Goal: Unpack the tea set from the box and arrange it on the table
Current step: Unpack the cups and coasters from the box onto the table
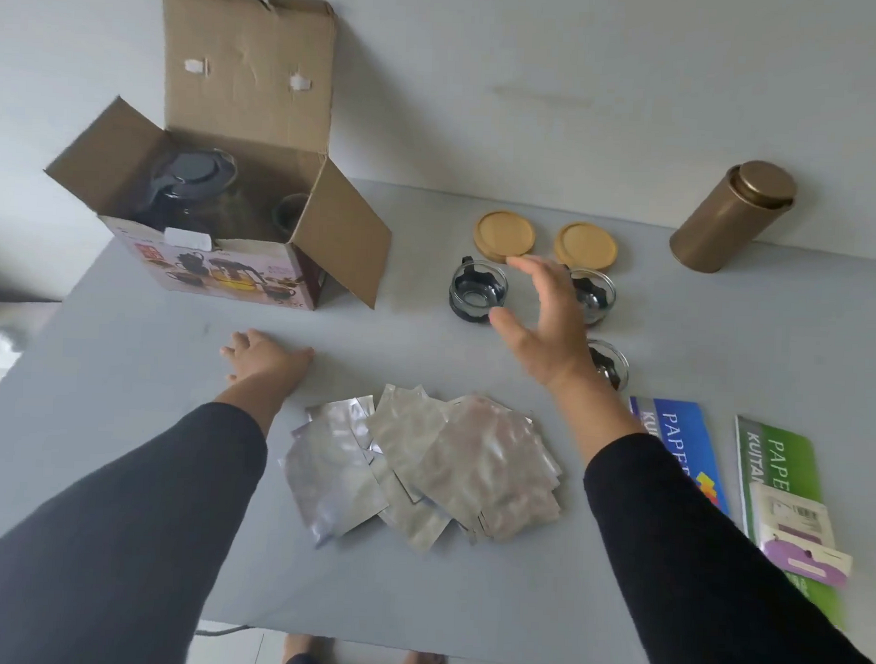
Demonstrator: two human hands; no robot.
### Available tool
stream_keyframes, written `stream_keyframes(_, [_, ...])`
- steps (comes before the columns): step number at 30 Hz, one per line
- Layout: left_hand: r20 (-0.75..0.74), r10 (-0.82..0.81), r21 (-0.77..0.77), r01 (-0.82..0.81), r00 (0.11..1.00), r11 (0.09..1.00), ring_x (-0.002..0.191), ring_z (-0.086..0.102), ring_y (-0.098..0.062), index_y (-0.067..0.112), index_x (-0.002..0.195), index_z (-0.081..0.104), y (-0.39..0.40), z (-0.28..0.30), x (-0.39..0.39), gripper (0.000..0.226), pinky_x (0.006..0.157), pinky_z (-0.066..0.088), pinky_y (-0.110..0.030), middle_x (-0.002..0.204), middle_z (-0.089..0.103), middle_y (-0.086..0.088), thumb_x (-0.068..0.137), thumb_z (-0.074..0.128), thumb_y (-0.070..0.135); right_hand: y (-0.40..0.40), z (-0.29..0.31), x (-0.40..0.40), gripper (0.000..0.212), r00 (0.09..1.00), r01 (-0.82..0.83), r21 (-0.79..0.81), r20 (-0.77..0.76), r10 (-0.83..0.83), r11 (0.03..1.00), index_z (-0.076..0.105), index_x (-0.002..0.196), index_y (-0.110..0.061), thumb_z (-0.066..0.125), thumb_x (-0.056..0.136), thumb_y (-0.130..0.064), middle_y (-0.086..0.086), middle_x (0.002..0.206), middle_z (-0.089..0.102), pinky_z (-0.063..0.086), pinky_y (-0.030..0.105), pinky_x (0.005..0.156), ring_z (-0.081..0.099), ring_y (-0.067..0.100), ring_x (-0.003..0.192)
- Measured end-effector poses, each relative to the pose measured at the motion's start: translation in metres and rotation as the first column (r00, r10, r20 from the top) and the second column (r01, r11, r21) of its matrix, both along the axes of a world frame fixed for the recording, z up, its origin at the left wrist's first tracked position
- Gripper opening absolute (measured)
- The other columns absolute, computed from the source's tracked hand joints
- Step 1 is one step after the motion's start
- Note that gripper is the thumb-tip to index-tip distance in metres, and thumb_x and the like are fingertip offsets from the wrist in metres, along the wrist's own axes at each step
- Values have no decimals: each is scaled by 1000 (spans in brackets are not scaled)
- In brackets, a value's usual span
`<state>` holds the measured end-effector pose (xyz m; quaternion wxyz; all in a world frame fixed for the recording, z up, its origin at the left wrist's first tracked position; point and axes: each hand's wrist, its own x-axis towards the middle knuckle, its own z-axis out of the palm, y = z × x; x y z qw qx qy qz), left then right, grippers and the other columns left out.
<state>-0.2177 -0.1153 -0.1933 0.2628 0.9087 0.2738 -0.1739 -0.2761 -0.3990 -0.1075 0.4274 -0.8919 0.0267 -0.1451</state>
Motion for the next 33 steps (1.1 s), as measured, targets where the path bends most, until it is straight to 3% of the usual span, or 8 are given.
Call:
stream_keyframes(6, [-177, 111, 86, -97, 978, 992, 147, -4, -33, 3, 151, -6, 32, 21, 23, 115, 118, 9, -46, 159, -5, -16, 79, 63, 61, 108, 62, 71, 46, 976, -213, -118, 9, 216, 970, 60, 118, -9, 61, 75, -24, 6, 117, 58, 32, 14, 88, 53, 17, 111])
stream_keyframes(11, [-341, 34, 131, 12, 939, 991, 145, -12, -40, 2, 149, -15, 51, 30, 49, 133, 119, 0, -49, 156, -13, -26, 68, 68, 68, 186, 77, 136, 52, 936, -339, -342, -221, 276, 876, 50, 130, -12, 65, 81, -23, 7, 129, 50, 34, 19, 87, 49, 21, 116])
stream_keyframes(15, [-429, -31, 129, 95, 903, 987, 142, -11, -49, 4, 148, -21, 50, 32, 61, 135, 117, 6, -55, 152, -16, -33, 68, 66, 70, 231, 62, 176, 53, 899, -400, -491, -376, 226, 774, 49, 125, -7, 68, 78, -21, 10, 126, 47, 46, 33, 91, 51, 28, 111])
stream_keyframes(18, [-480, -47, 116, 117, 876, 986, 141, -11, -51, 6, 146, -26, 52, 33, 68, 136, 113, 11, -58, 151, -19, -34, 69, 66, 70, 251, 44, 199, 50, 868, -410, -556, -482, 121, 723, 47, 122, -1, 70, 80, -16, 12, 125, 44, 43, 33, 77, 52, 30, 101])
stream_keyframes(22, [-523, -56, 84, 117, 850, 990, 140, -11, -53, 6, 144, -30, 55, 35, 78, 134, 113, 13, -58, 150, -21, -34, 73, 66, 65, 266, 15, 222, 62, 827, -421, -683, -559, -55, 597, 44, 128, 4, 71, 80, -24, 17, 125, 48, 46, 36, 88, 49, 33, 114])
stream_keyframes(25, [-560, -71, 67, 131, 826, 989, 139, -11, -54, 6, 144, -31, 56, 36, 86, 132, 114, 10, -58, 150, -22, -34, 74, 65, 65, 274, -2, 236, 75, 790, -401, -698, -591, -163, 593, 41, 131, 3, 76, 72, -29, 19, 125, 48, 46, 38, 87, 48, 35, 114])
stream_keyframes(33, [-582, -62, 48, 111, 811, 993, 139, -12, -55, 7, 143, -32, 55, 34, 91, 127, 113, 10, -59, 149, -25, -33, 77, 63, 61, 278, -16, 244, 72, 819, -287, -737, -520, -243, 612, 40, 128, 1, 73, 73, -32, 21, 125, 48, 42, 41, 90, 47, 38, 113])
